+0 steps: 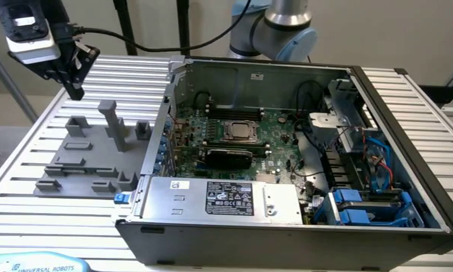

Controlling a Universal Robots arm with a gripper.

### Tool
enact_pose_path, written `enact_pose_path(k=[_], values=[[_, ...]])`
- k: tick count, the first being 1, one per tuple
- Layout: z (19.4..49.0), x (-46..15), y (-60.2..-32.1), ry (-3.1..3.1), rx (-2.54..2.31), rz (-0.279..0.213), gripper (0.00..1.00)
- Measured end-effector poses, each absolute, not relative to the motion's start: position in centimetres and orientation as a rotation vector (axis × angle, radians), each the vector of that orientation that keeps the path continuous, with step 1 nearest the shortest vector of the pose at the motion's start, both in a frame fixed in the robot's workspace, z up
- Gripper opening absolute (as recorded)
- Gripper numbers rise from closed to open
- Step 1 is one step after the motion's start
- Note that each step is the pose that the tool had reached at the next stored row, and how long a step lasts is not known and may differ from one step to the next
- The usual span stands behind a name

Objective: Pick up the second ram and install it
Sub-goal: 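Reach for the second ram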

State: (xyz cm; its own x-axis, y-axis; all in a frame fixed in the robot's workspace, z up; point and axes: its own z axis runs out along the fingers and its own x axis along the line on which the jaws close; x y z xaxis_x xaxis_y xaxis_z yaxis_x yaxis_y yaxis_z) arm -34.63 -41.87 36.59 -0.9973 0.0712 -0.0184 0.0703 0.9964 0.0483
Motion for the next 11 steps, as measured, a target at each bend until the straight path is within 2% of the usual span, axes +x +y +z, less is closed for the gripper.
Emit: enact_pose_path(k=[11], values=[[35.0,-37.3,-43.1,3.139,0.112,0.074,0.11]])
